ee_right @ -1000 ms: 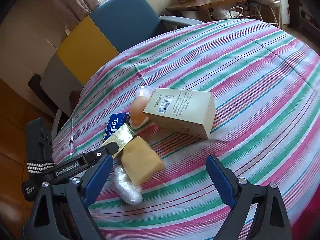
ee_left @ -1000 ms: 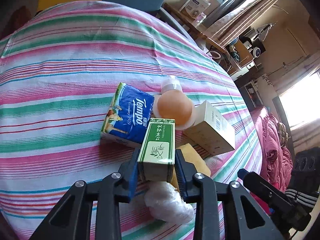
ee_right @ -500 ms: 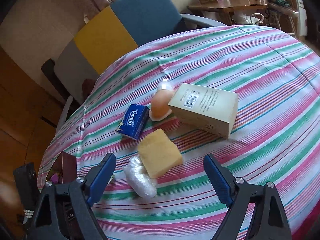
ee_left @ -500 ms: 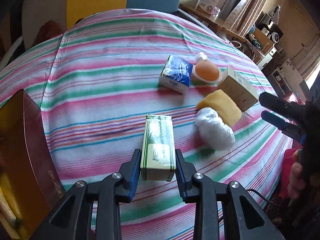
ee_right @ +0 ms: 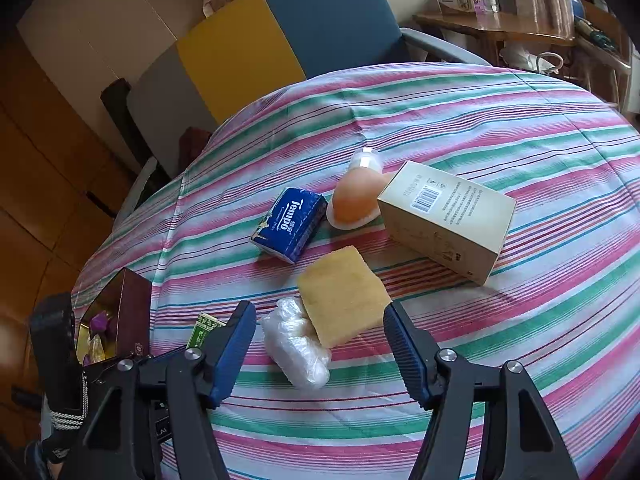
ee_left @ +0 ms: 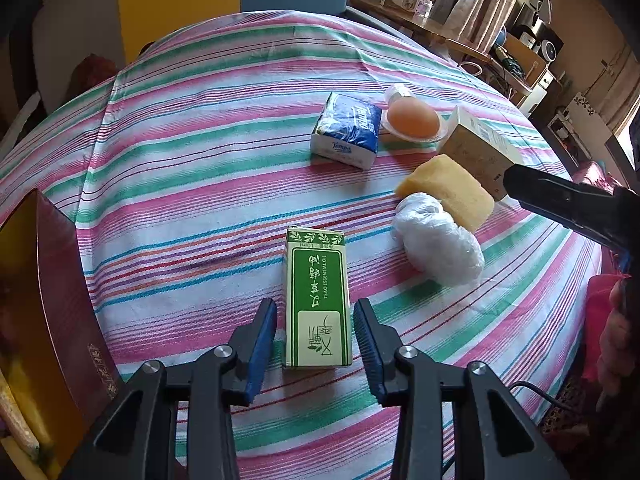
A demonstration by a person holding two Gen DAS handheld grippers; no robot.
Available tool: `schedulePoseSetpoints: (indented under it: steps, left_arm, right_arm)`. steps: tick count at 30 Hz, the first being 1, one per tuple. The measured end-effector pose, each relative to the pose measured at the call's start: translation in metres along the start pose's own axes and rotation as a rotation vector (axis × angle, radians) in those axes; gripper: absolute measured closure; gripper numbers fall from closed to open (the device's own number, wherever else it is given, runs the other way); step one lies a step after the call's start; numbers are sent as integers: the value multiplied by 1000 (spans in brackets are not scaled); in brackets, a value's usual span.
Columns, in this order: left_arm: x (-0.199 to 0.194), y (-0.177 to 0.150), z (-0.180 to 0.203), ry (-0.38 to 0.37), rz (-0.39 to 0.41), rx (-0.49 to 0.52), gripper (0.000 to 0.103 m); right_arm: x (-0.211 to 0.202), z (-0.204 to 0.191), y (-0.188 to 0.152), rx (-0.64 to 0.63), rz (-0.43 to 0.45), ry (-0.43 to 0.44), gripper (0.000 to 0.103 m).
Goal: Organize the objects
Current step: 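Lift the green tea box with the left tool while the right tool grasps the plastic-wrapped bundle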
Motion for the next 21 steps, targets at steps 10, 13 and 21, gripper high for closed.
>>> schedulePoseSetpoints:
  steps: [10, 13, 21]
  left_arm:
    - [-57, -6, -6, -42, 122, -18, 72]
    - [-78, -11, -12, -63, 150, -44, 72]
    - [-135, -40, -49, -73, 232, -119, 72]
  right_arm:
    - [15, -42, -19, -237, -62, -5, 48]
    - [28, -51, -26, -321, -93, -52, 48]
    - [58, -66, -45, -514, -164, -153, 52]
Point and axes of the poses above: each gripper's, at about its wrist camera, not at the fingertips, and x roughly the way its jaws point, z to its right, y to its top, the point moved 2 cm from there along x, roughly the way its jaws point, and after that the axes turned 7 degrees about z, right-handed, at the moved point
